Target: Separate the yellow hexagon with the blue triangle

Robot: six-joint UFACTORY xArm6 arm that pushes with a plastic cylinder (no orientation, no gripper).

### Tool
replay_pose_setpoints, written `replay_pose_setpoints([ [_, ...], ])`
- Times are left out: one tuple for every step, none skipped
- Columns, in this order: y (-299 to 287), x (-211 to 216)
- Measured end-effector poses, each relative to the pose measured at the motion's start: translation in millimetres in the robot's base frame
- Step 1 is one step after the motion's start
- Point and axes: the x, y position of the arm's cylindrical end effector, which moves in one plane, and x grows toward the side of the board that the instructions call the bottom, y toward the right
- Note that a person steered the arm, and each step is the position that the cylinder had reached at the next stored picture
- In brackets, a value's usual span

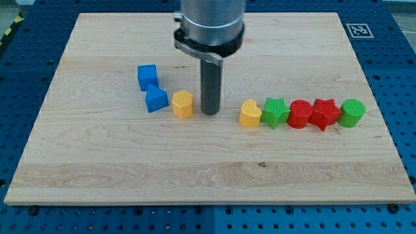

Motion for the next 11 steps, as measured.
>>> replay_pose_setpoints([
  [0,0],
  [0,-22],
  [-10,-29],
  [-33,-35],
  [-59,-35],
  [-68,-34],
  [-82,-23],
  [-74,-16],
  [-58,-4],
  [-61,-4],
  [-83,-4],
])
